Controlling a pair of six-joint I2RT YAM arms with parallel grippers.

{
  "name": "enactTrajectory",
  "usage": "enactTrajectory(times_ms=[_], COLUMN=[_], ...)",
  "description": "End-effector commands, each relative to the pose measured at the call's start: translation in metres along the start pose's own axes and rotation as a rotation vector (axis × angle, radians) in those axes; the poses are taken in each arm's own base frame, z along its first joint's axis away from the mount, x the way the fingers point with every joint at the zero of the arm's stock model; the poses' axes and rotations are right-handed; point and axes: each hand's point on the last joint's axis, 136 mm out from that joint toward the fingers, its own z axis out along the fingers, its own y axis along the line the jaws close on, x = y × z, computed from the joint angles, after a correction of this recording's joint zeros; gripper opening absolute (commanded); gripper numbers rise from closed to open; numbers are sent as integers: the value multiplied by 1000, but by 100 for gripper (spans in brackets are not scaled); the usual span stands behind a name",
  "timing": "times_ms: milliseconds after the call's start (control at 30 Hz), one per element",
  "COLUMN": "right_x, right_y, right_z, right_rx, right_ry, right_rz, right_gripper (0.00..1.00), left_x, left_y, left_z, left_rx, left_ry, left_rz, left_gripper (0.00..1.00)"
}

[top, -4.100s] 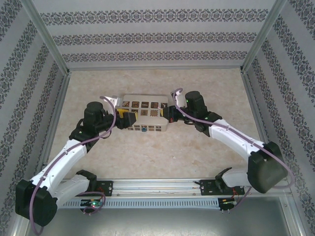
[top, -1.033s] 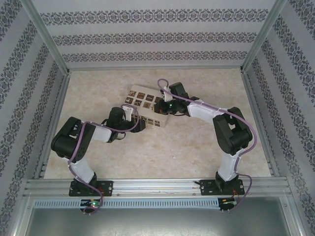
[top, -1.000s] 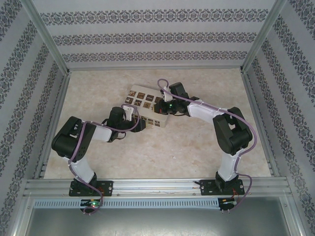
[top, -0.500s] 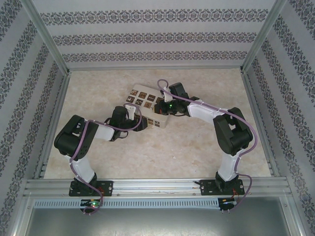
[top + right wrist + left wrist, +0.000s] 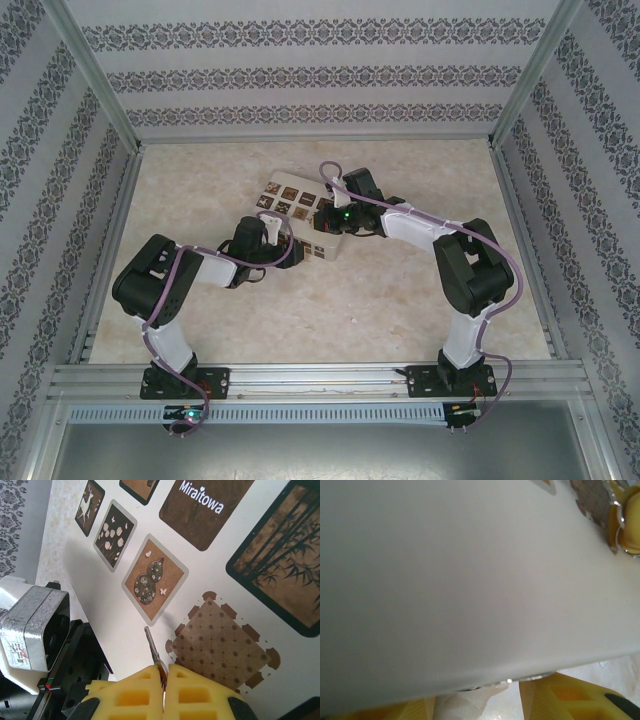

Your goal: Unlock the padlock with the key

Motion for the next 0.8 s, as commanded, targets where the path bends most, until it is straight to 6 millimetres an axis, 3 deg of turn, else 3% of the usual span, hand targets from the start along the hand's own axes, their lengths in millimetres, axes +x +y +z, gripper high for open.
enactTrajectory(times_ms=[0,500,767], right_x=[32,36,18], right_y=[-15,-12,9], right_z=[4,3,-11], right_rx=[68,61,24], right_ry=[87,92,30], right_rz=[34,25,-24], right_gripper=[0,0,0], left_x=[-15,-27,-31], left_y=[-3,1,-3], left_z=[5,10,8], left_rx=[-7,-29,-16], left_ry=[-56,-91,-100], left_rz=[-12,-102,-104], left_gripper=[46,37,29])
